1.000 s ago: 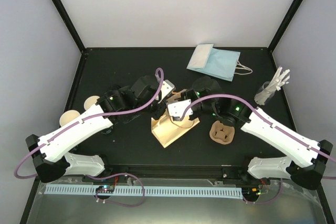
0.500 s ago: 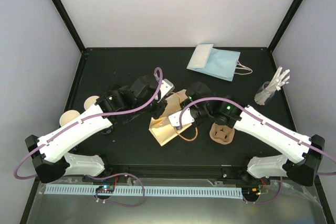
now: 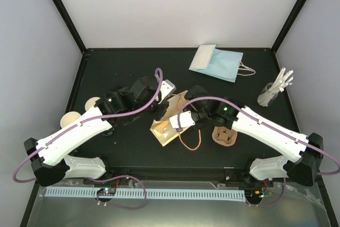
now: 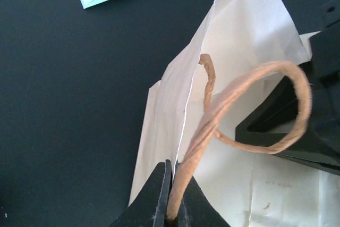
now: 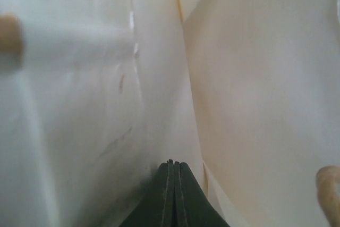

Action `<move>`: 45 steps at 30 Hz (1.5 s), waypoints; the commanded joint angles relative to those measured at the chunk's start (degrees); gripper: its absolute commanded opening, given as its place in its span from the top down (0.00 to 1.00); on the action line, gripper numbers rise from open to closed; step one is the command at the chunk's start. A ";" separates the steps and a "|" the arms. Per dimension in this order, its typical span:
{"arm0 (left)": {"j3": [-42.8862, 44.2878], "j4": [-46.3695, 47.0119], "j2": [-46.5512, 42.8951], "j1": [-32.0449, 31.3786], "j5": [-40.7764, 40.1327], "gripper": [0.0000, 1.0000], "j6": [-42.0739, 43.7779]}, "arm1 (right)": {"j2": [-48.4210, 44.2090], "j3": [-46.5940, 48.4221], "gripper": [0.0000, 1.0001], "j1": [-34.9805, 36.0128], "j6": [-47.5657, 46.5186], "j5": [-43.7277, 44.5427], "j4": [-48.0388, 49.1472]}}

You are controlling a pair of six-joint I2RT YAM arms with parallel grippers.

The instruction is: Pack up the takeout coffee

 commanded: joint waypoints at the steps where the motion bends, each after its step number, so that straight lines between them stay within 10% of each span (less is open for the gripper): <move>1: 0.34 2.37 -1.74 0.21 2.09 0.98 0.16 | 1.54 1.97 0.99 -0.04 4.00 0.97 2.63; 16: -0.88 3.50 -4.50 0.23 0.96 0.98 0.14 | 4.37 3.44 0.99 -0.16 4.52 -0.52 1.22; 38: -1.64 5.94 -6.41 0.23 -10.19 0.98 0.01 | 4.77 6.92 0.99 -0.50 40.26 -3.29 -9.34; 45: -2.34 7.85 -5.96 0.23 -5.97 0.99 -1.28 | 4.00 6.77 0.99 -0.60 55.59 1.76 2.19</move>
